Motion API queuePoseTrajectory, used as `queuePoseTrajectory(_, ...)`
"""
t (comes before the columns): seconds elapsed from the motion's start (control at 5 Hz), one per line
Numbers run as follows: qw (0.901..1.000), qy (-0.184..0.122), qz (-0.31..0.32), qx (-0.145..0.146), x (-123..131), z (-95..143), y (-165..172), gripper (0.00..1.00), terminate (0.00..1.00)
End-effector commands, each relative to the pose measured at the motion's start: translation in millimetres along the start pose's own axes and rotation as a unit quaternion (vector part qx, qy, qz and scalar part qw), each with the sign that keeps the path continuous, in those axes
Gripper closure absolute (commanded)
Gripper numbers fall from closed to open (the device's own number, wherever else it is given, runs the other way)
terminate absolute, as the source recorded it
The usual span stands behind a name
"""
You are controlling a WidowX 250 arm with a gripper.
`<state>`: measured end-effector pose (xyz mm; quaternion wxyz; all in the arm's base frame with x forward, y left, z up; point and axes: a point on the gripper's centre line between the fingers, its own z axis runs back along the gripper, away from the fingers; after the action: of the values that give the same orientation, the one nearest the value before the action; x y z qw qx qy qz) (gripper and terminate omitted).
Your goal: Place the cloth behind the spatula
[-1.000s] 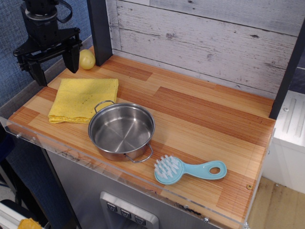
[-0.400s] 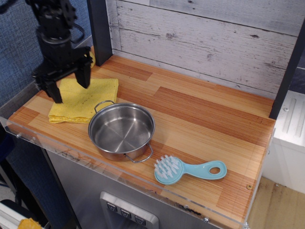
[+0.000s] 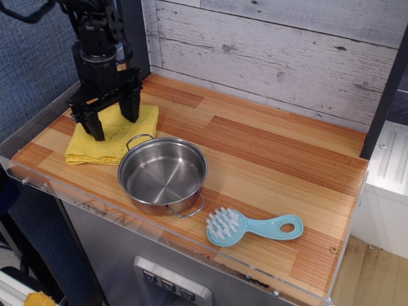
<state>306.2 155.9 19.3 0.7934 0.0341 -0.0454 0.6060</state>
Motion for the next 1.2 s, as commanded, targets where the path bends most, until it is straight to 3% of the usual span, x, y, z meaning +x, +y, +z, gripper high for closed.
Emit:
queuePoseTrajectory(0.0,0.9999,-0.011,-0.004,-0.002,2.0,0.6,-25.0,0.00,0.00)
queuePoseTrajectory(0.6,0.9973,-0.018,-0.068,-0.019,-31.0,4.8,-51.6,0.00,0.00)
queuePoseTrajectory(1.0,0.9934,0.002,-0.109,-0.038,-61.2,13.8,-94.8,0.00,0.00)
